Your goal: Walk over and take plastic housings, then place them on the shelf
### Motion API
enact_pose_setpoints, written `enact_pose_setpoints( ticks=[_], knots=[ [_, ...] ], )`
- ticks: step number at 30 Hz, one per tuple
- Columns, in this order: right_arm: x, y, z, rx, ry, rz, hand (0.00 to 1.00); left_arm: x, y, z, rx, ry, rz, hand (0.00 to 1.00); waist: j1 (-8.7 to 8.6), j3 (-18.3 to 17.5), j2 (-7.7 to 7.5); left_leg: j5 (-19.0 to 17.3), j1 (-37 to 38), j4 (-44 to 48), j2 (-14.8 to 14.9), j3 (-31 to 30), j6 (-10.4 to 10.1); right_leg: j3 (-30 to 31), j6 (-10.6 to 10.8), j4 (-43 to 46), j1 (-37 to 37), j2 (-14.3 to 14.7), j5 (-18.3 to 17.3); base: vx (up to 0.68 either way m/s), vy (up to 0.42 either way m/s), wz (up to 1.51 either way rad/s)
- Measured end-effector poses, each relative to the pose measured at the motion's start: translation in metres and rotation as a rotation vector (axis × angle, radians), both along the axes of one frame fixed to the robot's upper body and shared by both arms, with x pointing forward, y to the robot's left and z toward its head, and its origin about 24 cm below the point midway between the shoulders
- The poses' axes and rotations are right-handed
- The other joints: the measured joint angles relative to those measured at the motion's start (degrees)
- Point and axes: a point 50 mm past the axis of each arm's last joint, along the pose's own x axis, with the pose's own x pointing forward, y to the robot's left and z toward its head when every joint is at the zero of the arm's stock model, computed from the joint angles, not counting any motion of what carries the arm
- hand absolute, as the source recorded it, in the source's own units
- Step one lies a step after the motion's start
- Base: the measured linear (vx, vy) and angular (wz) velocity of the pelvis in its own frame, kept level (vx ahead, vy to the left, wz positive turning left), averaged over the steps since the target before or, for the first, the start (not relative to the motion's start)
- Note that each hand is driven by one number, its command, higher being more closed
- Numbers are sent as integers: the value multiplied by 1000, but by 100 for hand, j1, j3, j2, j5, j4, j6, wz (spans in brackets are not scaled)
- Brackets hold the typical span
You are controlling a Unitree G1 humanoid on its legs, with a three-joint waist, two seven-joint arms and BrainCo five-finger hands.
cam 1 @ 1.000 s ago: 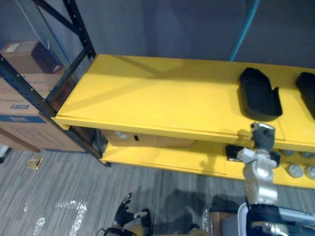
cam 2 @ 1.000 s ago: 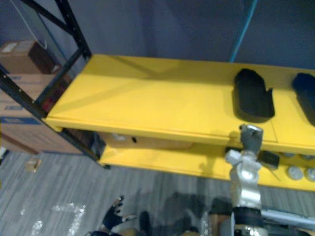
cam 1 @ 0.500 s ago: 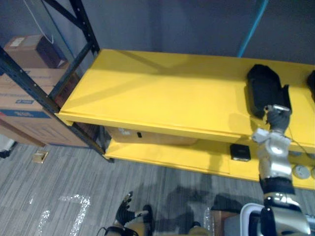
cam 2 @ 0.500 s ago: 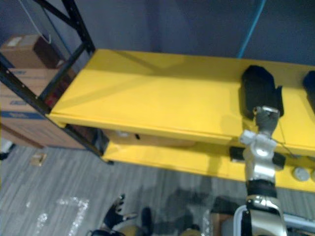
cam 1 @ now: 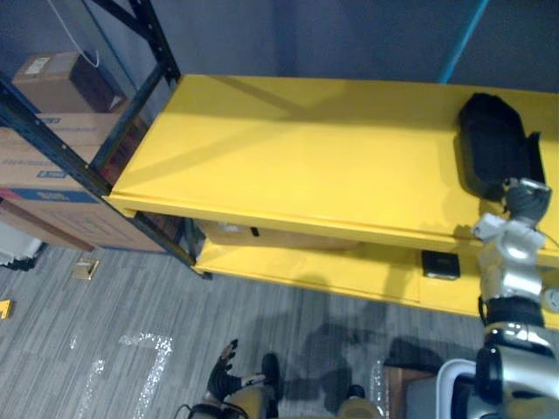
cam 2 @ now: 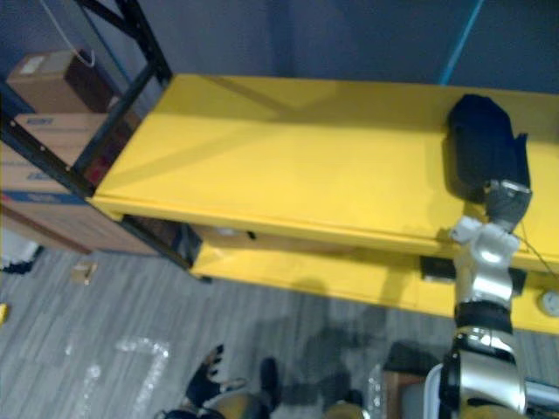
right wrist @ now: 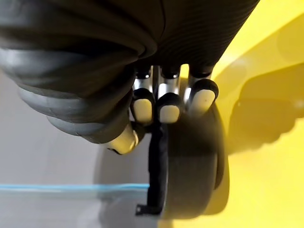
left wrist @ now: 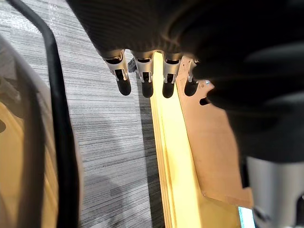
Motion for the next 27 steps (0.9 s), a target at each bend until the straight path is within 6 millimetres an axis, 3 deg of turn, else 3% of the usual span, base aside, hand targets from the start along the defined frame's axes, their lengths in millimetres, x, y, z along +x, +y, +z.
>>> enact_pose_setpoints(
  ticks=[5,15,18,21,23,27],
  knots=[
    [-2,-13,12,-29,1,-31,100,0,-2,0,-24,0,29,0,-20,213,104,22,-39,-1,-8,10,28,7,-33,-33,-56,-21,-27,-48,19,-2],
    [4,-9,27,-88,-21,6,100,0,-3,0,-32,-2,36,0,-13,209,138,35,-91,5,-10,-6,30,-7,20,-1,-90,-10,38,34,-10,2],
    [-1,-3,38,-194,-45,27,100,0,-3,0,-31,-2,35,0,-28,208,137,34,-79,4,-5,-2,29,-4,19,9,-86,-10,38,0,0,0],
    [-18,18,53,-315,-138,68,100,-1,-3,0,-28,-3,33,0,-91,195,99,33,-48,2,9,25,27,28,18,20,-77,-7,37,-18,-17,-7],
    [-32,35,49,-357,-175,81,100,-2,-1,1,-27,-6,37,0,-123,158,19,27,-11,-2,51,157,21,137,0,51,-107,10,27,-24,-18,-23],
    [-65,53,4,-303,-83,97,100,-3,2,3,-25,-32,39,0,-196,-80,-266,-1,10,-5,164,396,-18,380,-59,109,-254,94,-2,-30,-14,-33]
  ],
)
